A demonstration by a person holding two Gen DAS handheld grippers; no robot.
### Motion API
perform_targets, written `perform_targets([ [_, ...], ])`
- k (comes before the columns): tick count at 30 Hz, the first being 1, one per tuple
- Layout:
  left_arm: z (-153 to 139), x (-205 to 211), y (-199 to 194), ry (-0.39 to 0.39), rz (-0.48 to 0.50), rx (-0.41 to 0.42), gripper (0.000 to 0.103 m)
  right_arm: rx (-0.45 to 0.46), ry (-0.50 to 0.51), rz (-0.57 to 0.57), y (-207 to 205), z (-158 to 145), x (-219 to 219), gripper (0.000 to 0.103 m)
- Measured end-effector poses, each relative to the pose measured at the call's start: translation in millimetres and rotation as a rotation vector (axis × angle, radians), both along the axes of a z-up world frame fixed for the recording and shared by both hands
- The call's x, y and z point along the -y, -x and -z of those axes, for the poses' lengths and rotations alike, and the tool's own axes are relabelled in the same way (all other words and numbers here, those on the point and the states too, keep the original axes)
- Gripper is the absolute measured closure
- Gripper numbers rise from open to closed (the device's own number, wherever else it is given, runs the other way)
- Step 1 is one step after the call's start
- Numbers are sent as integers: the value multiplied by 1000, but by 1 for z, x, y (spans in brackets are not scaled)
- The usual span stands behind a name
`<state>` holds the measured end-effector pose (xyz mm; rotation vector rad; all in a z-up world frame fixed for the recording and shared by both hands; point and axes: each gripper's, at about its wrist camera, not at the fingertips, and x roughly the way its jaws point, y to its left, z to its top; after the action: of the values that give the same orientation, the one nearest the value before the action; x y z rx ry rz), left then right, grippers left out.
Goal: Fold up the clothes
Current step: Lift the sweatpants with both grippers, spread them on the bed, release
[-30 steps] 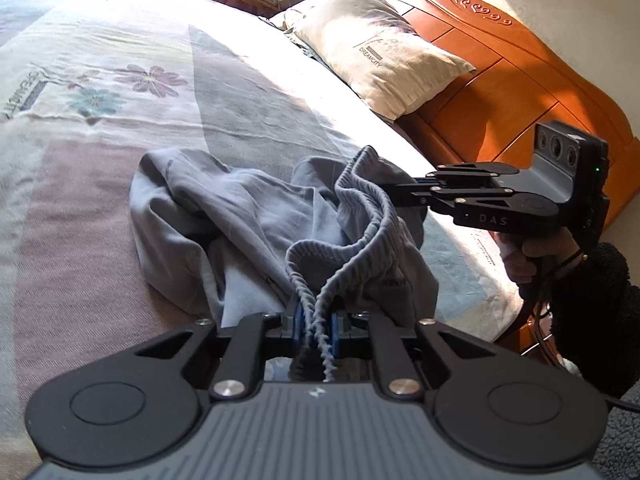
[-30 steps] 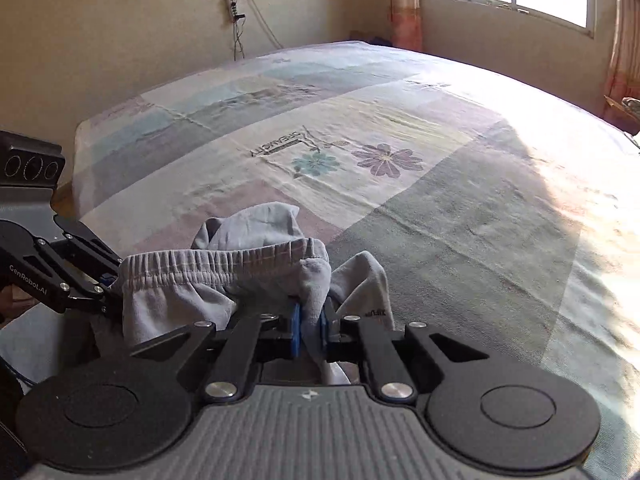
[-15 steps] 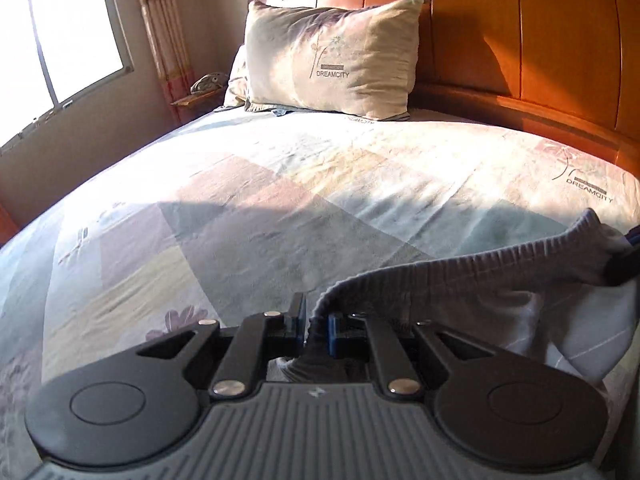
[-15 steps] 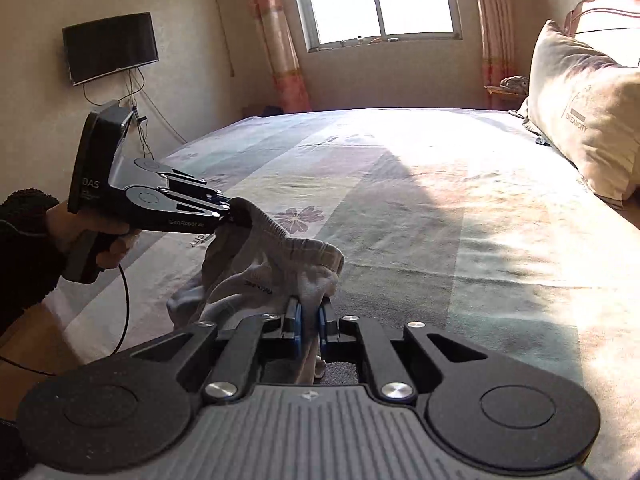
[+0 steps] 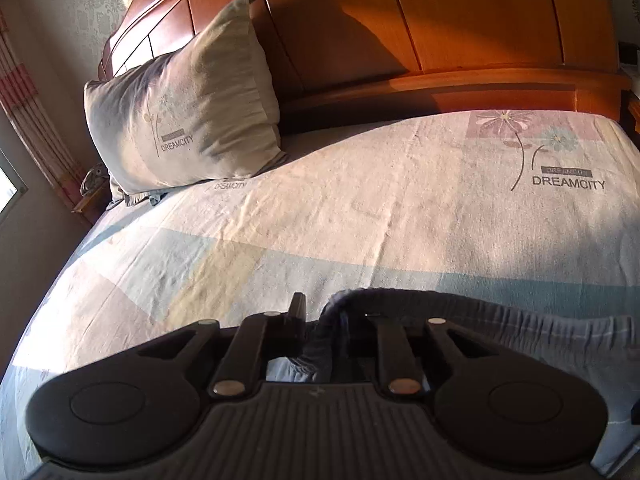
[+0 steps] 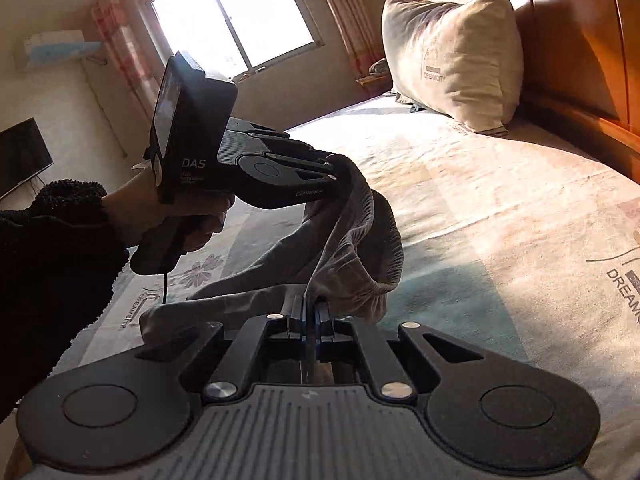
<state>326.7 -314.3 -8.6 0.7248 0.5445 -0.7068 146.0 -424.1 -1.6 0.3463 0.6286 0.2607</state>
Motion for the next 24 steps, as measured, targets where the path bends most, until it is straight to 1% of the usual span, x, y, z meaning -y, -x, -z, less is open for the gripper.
perform_targets([
  [1, 10, 0, 0, -18, -11, -25, 83, -38, 11, 39, -4, 9, 4, 93],
  [3, 29, -1, -1, -53, -34, -74, 83, -135, 20, 113, -9, 32, 17, 87],
  [4, 37, -3, -1, -65, -42, -94, 83, -166, 22, 148, -8, 41, 22, 85],
  [6, 31, -20, 6, -46, -39, -91, 83, -204, 1, 180, -3, 56, 31, 83],
  [7, 28, -29, 9, -35, -40, -91, 81, -214, -19, 195, 2, 60, 34, 81],
  [8, 22, -39, 10, -18, -51, -100, 74, -224, -34, 206, 7, 63, 35, 76],
  [9, 16, -49, 10, 2, -73, -107, 68, -232, -46, 213, 10, 66, 36, 73],
  [10, 10, -60, 11, 22, -94, -105, 58, -236, -59, 221, 12, 70, 35, 71],
  [11, 5, -70, 12, 38, -106, -106, 53, -242, -74, 221, 15, 72, 34, 65],
  [12, 0, -80, 13, 54, -121, -107, 53, -250, -90, 216, 19, 75, 31, 57],
  [13, -6, -94, 14, 73, -149, -117, 53, -258, -106, 211, 23, 77, 28, 55],
  [15, -9, -117, 21, 116, -190, -169, 52, -264, -117, 199, 25, 79, 22, 55],
  [18, -13, -153, 33, 181, -251, -246, 44, -268, -125, 181, 28, 82, 11, 55],
  [19, -10, -165, 43, 198, -267, -266, 40, -272, -131, 178, 28, 82, 10, 55],
  [21, -4, -187, 63, 231, -298, -305, 39, -281, -146, 177, 29, 83, 10, 53],
  [24, 4, -214, 102, 261, -323, -329, 35, -293, -165, 176, 30, 85, 9, 50],
])
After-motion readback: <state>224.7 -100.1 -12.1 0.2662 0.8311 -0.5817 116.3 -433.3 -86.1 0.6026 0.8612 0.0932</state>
